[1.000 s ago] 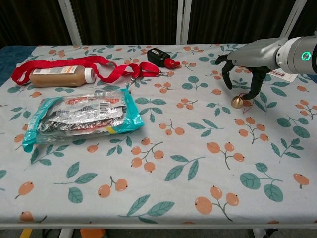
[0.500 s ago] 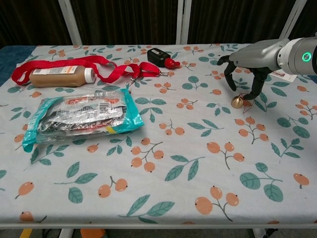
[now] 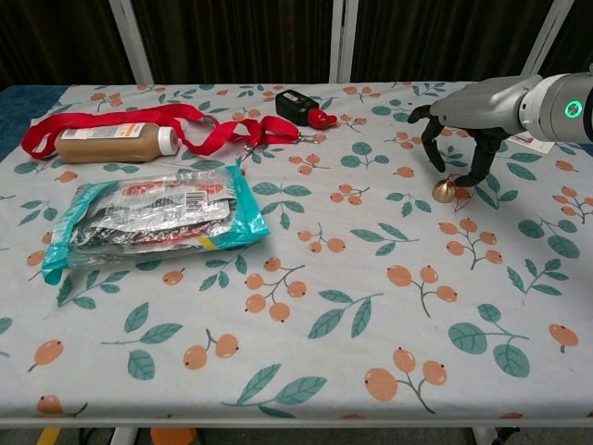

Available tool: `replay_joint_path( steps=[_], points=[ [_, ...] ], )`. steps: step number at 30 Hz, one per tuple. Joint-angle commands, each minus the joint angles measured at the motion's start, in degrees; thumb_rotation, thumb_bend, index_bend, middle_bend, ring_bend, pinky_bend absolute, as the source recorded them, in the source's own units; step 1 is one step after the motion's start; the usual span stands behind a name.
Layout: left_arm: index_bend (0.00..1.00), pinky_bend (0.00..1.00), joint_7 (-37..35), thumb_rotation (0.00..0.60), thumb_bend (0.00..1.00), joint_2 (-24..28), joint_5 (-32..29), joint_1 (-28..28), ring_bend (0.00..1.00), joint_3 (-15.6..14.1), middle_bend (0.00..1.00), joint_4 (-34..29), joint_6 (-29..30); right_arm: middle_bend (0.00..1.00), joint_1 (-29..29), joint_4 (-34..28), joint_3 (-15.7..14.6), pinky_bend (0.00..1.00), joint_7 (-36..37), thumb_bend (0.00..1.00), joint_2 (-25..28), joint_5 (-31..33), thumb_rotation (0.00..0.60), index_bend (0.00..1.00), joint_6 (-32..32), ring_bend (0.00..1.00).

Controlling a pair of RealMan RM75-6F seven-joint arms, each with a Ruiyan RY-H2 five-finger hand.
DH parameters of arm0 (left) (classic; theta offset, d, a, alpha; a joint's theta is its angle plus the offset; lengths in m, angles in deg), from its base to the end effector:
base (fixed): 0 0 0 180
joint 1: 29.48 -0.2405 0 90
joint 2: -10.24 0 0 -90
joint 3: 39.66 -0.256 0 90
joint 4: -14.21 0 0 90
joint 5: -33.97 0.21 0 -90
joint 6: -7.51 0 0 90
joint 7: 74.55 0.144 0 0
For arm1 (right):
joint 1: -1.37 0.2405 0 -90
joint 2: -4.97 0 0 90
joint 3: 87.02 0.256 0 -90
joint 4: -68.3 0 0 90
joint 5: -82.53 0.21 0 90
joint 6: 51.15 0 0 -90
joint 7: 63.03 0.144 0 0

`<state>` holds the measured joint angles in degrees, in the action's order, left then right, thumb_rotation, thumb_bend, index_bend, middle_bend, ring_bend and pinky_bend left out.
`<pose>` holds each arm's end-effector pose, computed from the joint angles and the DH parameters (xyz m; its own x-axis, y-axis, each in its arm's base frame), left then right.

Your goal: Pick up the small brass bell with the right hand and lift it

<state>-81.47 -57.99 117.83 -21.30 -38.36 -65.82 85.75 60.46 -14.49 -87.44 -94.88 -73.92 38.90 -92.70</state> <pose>-0.3508 0.1973 0.1428 0.4121 0.1084 0.9047 0.9099 0.0023 -0.4148 -0.1595 -0.3903 0.0094 0.7512 -0.3509 0.5591 -0.6593 -0.4413 0.6088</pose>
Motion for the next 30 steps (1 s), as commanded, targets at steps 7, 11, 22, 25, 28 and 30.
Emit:
replay_joint_path(
  steps=[7, 11, 22, 25, 28, 30],
  points=[
    [0.01, 0.0, -0.1, 0.6, 0.04, 0.0, -0.1, 0.0, 0.0, 0.0, 0.0, 0.1, -0.1, 0.0, 0.1, 0.2, 0.0, 0.0, -0.1, 0.21, -0.3, 0.1, 0.6, 0.52, 0.2, 0.0],
    [0.01, 0.0, -0.2, 0.6, 0.04, -0.1, -0.1, -0.1, 0.0, -0.1, 0.0, 0.2, -0.1, 0.0, 0.0, 0.2, -0.1, 0.0, 0.0, 0.22, -0.4, 0.1, 0.6, 0.53, 0.3, 0.0],
    [0.01, 0.0, -0.8, 0.6, 0.04, -0.2, -0.1, -0.1, 0.0, -0.2, 0.0, 0.6, -0.3, 0.0, 0.4, 0.5, -0.2, 0.0, 0.0, 0.26, -0.5, 0.7, 0.6, 0.55, 1.1, 0.0],
    [0.01, 0.0, -0.9, 0.6, 0.04, -0.2, -0.1, -0.1, 0.0, -0.2, 0.0, 0.7, -0.3, 0.0, 0.6, 0.5, -0.3, 0.0, -0.1, 0.27, -0.5, 1.1, 0.6, 0.55, 1.3, 0.0],
    [0.01, 0.0, -1.0, 0.6, 0.04, -0.3, -0.1, -0.1, 0.0, -0.2, 0.0, 0.7, -0.3, 0.0, 0.7, 0.4, -0.5, 0.0, -0.1, 0.27, -0.5, 1.5, 0.6, 0.56, 1.7, 0.0],
    [0.01, 0.0, -1.0, 0.6, 0.03, -0.3, -0.1, -0.2, 0.0, -0.2, 0.0, 0.8, -0.3, 0.0, 0.8, 0.4, -0.6, 0.0, -0.2, 0.28, -0.5, 1.6, 0.6, 0.56, 1.8, 0.0]
  ],
)
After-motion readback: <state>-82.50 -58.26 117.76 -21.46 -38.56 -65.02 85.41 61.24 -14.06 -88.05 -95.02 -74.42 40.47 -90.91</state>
